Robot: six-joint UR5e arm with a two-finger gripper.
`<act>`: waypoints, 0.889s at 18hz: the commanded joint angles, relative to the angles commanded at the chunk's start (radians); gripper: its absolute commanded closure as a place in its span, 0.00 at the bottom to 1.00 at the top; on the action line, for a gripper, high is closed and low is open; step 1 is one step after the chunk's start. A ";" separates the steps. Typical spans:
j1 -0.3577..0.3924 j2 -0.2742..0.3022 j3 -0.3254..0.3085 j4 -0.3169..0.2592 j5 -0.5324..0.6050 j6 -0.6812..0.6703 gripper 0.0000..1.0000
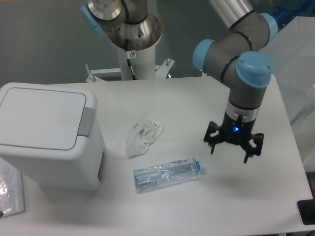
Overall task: Open the trash can
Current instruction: 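Move the gripper over the trash can lid's front edge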
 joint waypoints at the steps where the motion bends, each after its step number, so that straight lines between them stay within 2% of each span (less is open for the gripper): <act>1: -0.002 -0.002 0.020 0.000 -0.038 -0.054 0.00; 3: -0.006 0.009 0.031 0.000 -0.095 -0.108 0.00; 6: -0.046 0.066 0.011 -0.002 -0.129 -0.131 0.00; 12: -0.159 0.214 -0.075 -0.014 -0.152 -0.194 0.00; 16: -0.218 0.293 -0.179 -0.012 -0.152 -0.186 0.00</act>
